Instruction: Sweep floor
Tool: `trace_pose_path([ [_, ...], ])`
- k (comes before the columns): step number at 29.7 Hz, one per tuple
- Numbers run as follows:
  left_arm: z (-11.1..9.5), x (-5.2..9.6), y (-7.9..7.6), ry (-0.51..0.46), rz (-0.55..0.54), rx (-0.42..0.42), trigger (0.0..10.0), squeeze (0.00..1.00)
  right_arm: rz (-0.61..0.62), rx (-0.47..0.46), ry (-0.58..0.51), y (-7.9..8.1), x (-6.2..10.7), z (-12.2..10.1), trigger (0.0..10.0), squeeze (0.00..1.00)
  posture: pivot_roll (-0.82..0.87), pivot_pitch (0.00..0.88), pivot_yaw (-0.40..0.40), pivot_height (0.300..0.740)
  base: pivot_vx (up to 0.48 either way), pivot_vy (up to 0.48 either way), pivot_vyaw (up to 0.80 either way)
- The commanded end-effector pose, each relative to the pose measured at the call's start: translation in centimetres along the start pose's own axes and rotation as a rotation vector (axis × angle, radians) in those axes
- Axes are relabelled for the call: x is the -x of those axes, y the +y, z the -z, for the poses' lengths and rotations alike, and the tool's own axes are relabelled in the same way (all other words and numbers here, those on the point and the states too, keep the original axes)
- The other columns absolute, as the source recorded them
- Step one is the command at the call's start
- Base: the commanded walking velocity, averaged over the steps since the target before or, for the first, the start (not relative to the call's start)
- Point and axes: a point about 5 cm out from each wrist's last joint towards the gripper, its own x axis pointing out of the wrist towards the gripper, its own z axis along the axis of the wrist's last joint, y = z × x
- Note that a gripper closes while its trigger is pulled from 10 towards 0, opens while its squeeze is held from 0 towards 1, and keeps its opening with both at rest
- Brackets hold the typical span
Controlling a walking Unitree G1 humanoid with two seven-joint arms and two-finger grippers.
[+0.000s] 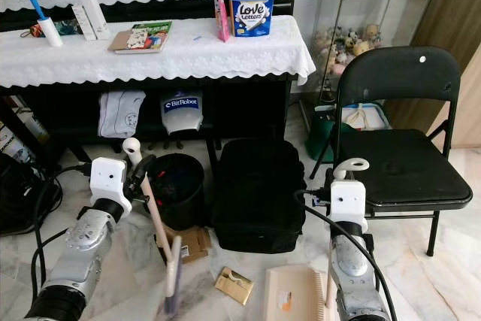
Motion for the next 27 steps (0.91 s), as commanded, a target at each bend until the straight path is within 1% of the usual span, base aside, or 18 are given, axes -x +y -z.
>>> trace_pose_path([
  [1, -1.1, -0.2, 0.8, -0.041, -0.011, -0.017, 10.0, 0.0, 0.005, 0.013, -0.035, -0.1, -0.5, -0.6, 10.0, 0.0, -0.05, 0.0, 0.101, 0.74, 0.0, 0.0, 0.0],
  [3, -1.2, -0.3, 0.8, -0.042, -0.01, -0.019, 10.0, 0.0, 0.007, 0.021, -0.025, -0.2, -0.7, -0.4, 10.0, 0.0, -0.05, 0.0, 0.102, 0.74, 0.0, 0.0, 0.0],
  [7, -1.5, -0.4, 0.6, -0.046, -0.004, -0.02, 10.0, 0.0, -0.018, 0.066, -0.029, -0.3, -1.0, -0.2, 10.0, 0.0, -0.04, 0.0, 0.103, 0.74, 0.0, 0.0, 0.0],
  [8, -1.5, -0.3, 0.6, -0.046, -0.003, -0.02, 10.0, 0.0, -0.025, 0.085, -0.016, -0.5, -1.1, 0.2, 10.0, 0.0, -0.04, 0.0, 0.103, 0.74, 0.0, 0.0, 0.0],
  [13, -1.5, -0.2, 0.8, -0.046, -0.008, -0.022, 10.0, 0.0, -0.026, 0.09, 0.025, -0.6, -1.1, 0.9, 10.0, 0.0, -0.03, 0.0, 0.096, 0.74, 0.0, 0.0, 0.0],
  [21, -1.6, -0.1, 0.8, -0.047, -0.015, -0.018, 10.0, 0.0, -0.037, 0.091, 0.061, -0.2, -0.9, 1.8, 10.0, 0.0, -0.02, 0.0, 0.091, 0.74, 0.0, 0.0, 0.0],
  [23, -1.6, -0.1, 0.8, -0.048, -0.015, -0.016, 10.0, 0.0, -0.028, 0.095, 0.067, -0.2, -0.9, 1.8, 10.0, 0.0, -0.02, 0.0, 0.091, 0.74, 0.0, 0.0, 0.0],
  [24, -1.6, -0.1, 0.8, -0.049, -0.018, -0.015, 10.0, 0.0, -0.009, 0.12, 0.072, -0.6, -0.9, 1.9, 10.0, 0.0, -0.02, 0.0, 0.089, 0.74, 0.0, 0.0, 0.0],
  [27, -1.8, -0.1, 0.9, -0.053, -0.022, -0.015, 10.0, 0.0, 0.014, 0.129, 0.057, -1.0, -1.2, 1.7, 10.0, 0.0, -0.02, 0.0, 0.089, 0.74, 0.0, 0.0, 0.0],
])
